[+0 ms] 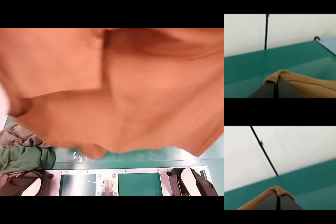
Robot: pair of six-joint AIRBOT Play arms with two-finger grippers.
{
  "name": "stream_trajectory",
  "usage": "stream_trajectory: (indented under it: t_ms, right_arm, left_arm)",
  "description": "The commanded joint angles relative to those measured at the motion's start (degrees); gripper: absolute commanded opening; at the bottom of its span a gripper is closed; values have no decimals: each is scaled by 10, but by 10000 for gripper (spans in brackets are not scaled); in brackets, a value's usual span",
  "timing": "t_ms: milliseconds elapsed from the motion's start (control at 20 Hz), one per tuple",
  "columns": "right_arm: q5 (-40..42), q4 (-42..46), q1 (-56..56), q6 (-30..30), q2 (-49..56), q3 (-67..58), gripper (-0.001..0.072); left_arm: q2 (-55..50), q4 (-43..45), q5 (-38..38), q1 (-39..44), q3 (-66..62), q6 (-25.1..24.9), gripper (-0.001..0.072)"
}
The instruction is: Fold the shirts.
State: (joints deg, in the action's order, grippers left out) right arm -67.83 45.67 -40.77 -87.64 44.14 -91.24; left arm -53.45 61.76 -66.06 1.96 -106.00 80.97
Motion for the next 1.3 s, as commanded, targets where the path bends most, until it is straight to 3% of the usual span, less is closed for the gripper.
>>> stream_trajectory:
  t_ms: [0, 150, 300, 600, 900, 1050, 1250]
  right_arm:
    - [30, -26, 34, 67, 54, 146, 14]
    - [113, -26, 85, 119, 159, 250, 15]
    - [155, -29, 105, 132, 316, 245, 15]
    - [140, -71, 118, 133, 575, 85, 14]
    - [138, -125, 148, 133, 662, -84, 15]
    - [129, -111, 151, 133, 662, -99, 15]
    - [1, -53, 129, 133, 662, -98, 14]
  left_arm:
    - [-70, -30, 12, 0, 129, -13, 18]
    - [-188, -37, 58, 0, 180, -27, 18]
    - [-316, -52, 126, 0, 179, -30, 18]
    - [-476, -54, 193, 0, 123, -30, 17]
    - [-524, -50, 227, 0, 30, -18, 17]
    - [-527, -42, 207, -15, 21, -17, 17]
    - [-527, -27, 75, -47, 21, -20, 17]
